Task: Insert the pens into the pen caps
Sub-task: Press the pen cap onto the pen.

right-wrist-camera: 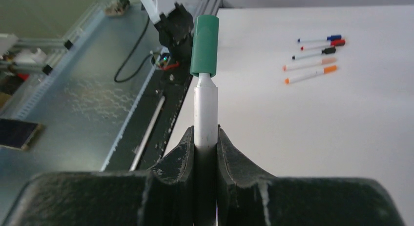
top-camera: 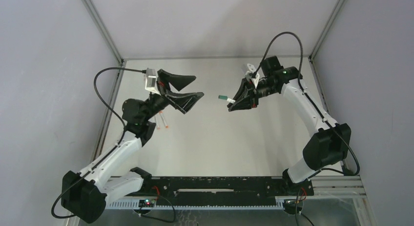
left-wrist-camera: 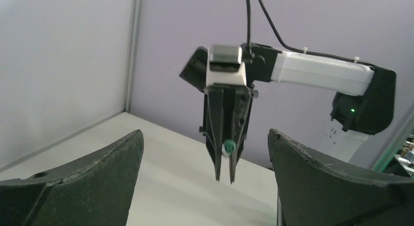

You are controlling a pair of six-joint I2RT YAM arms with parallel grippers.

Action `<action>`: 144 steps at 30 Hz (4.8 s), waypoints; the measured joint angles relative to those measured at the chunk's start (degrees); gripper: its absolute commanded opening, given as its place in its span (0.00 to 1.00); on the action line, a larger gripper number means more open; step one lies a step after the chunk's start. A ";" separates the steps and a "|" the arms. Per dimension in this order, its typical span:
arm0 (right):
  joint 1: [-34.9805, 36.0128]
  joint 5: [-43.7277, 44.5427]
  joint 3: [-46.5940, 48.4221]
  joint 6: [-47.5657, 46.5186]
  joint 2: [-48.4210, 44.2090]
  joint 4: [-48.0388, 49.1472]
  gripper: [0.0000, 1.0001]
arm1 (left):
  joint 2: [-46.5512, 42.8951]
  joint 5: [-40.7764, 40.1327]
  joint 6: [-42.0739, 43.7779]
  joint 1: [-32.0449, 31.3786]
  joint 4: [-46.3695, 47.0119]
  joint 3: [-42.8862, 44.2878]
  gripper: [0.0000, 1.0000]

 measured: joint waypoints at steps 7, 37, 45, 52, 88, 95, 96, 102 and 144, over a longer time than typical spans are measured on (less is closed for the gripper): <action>-0.68 -3.93 9.57 6.49 0.04 -2.86 0.00 | 3.72 2.71 -3.74 -2.38 16.37 -2.71 1.00; 1.81 -5.75 15.72 10.54 1.95 -7.37 0.00 | 21.31 9.11 -9.81 -8.15 32.17 8.15 0.58; 1.99 -5.75 15.72 10.54 2.10 -7.37 0.00 | 21.90 10.29 -11.67 -8.85 32.81 9.49 0.36; 2.05 -6.01 15.72 10.56 2.27 -7.78 0.00 | 22.69 10.12 -13.22 -8.87 33.20 10.10 0.05; 1.79 1.86 11.82 48.92 2.19 21.68 0.00 | 14.36 -12.50 -4.15 -10.93 6.43 8.76 0.00; 1.90 0.96 11.78 53.35 2.19 24.94 0.00 | 15.23 -14.88 -9.51 -11.10 10.16 7.82 0.00; 1.90 0.94 11.78 53.90 2.19 25.40 0.00 | 15.56 -15.15 -10.40 -11.10 10.86 7.82 0.00; 1.97 0.72 11.13 55.17 2.19 27.34 0.00 | 16.31 -16.22 -13.81 -11.10 12.17 7.78 0.00; 2.19 4.63 8.52 69.18 2.08 37.29 0.00 | 16.94 -24.76 -18.38 -11.56 9.46 7.52 0.20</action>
